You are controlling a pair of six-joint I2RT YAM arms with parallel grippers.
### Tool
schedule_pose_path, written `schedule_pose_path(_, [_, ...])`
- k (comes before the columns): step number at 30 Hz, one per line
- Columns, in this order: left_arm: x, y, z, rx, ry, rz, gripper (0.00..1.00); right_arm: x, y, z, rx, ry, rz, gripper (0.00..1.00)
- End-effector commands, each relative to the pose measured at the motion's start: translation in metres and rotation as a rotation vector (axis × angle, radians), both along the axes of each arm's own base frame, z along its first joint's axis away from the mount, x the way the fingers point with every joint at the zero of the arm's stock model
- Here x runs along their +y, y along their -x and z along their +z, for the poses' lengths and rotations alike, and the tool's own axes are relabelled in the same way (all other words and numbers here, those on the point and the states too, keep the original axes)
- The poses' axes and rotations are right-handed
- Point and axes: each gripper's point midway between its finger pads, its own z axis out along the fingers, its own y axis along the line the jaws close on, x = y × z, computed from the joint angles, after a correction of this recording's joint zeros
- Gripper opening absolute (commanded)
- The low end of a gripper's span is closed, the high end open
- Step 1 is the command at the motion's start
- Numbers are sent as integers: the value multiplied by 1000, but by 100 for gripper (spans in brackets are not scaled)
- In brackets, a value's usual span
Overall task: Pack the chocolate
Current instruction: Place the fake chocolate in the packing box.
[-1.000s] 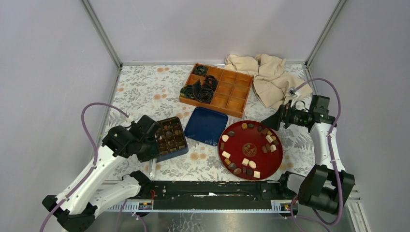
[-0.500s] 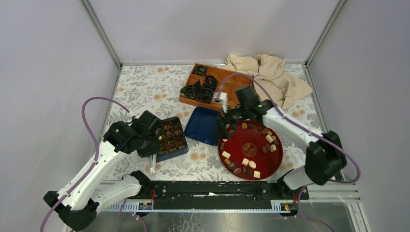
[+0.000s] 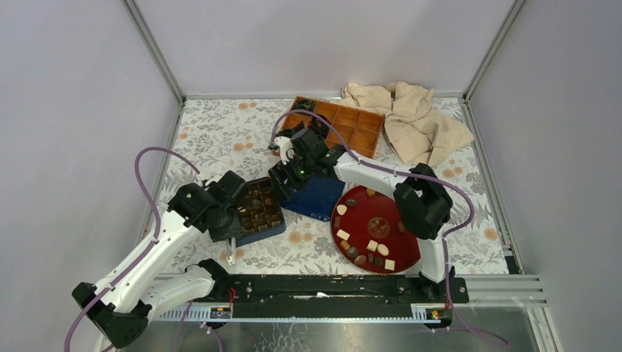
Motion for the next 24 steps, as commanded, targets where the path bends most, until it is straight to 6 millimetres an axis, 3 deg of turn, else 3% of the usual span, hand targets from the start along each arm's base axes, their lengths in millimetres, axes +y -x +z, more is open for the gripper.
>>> schedule_pose_path(1, [10, -3, -3, -19, -48, 27, 11, 16, -24, -1, -20, 19, -134, 84])
schedule_pose_path(10, [12, 5, -10, -4, -33, 27, 11, 37, -22, -21, 7, 60, -153, 73])
schedule_pose_path(17, [15, 3, -12, 9, -59, 23, 11, 28, -34, -41, -27, 127, -210, 64])
schedule_pose_path(24, [5, 11, -11, 32, 11, 2, 11, 23, -40, -41, -63, 147, -230, 56])
